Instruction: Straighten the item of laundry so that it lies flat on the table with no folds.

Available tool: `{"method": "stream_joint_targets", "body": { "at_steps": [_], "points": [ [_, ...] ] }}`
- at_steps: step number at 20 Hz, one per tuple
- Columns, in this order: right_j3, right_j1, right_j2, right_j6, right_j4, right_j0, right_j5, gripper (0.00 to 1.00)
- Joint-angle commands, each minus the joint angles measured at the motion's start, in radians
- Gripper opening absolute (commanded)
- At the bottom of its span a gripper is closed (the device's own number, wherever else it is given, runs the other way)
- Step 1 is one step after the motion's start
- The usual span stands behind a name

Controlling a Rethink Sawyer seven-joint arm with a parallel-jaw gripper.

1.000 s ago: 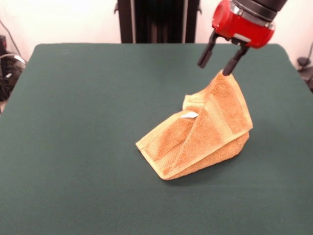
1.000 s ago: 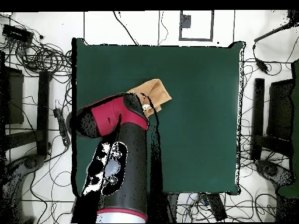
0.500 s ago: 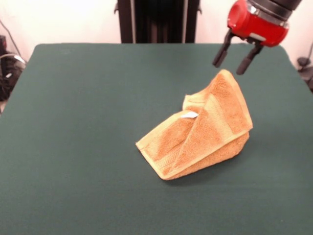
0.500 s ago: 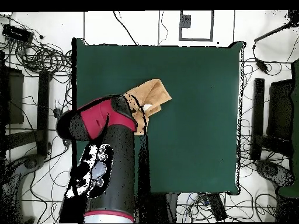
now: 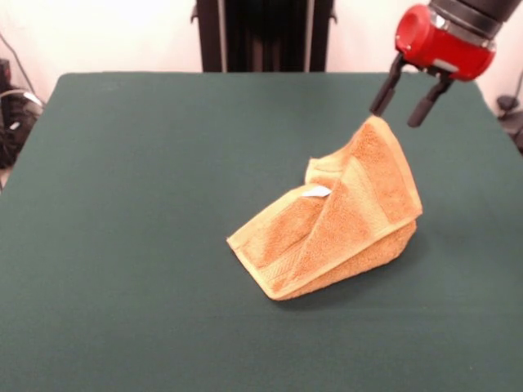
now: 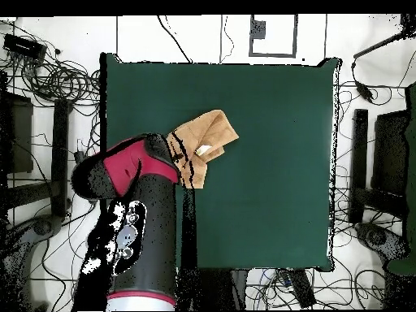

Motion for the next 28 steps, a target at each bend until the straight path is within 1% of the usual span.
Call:
{"method": "stream_joint_targets", "body": {
  "at_steps": [1,6,8,16,22,24,28],
  "points": [
    [-0.01,0.126,0.049,0.07,-0.027,0.035,0.067,1.0],
    [-0.002,0.146,0.036,0.085,-0.033,0.041,0.034,1.0],
    [-0.016,0.164,0.036,0.083,-0.033,0.039,0.032,1.0],
    [-0.025,0.171,0.028,0.074,-0.031,0.034,0.034,1.0],
    [-0.032,0.153,0.022,0.057,-0.029,0.039,0.056,1.0],
    [-0.052,0.154,0.018,0.048,-0.029,0.043,0.081,1.0],
    [-0.06,0.138,-0.013,0.013,-0.065,0.069,0.121,1.0]
  ]
}}
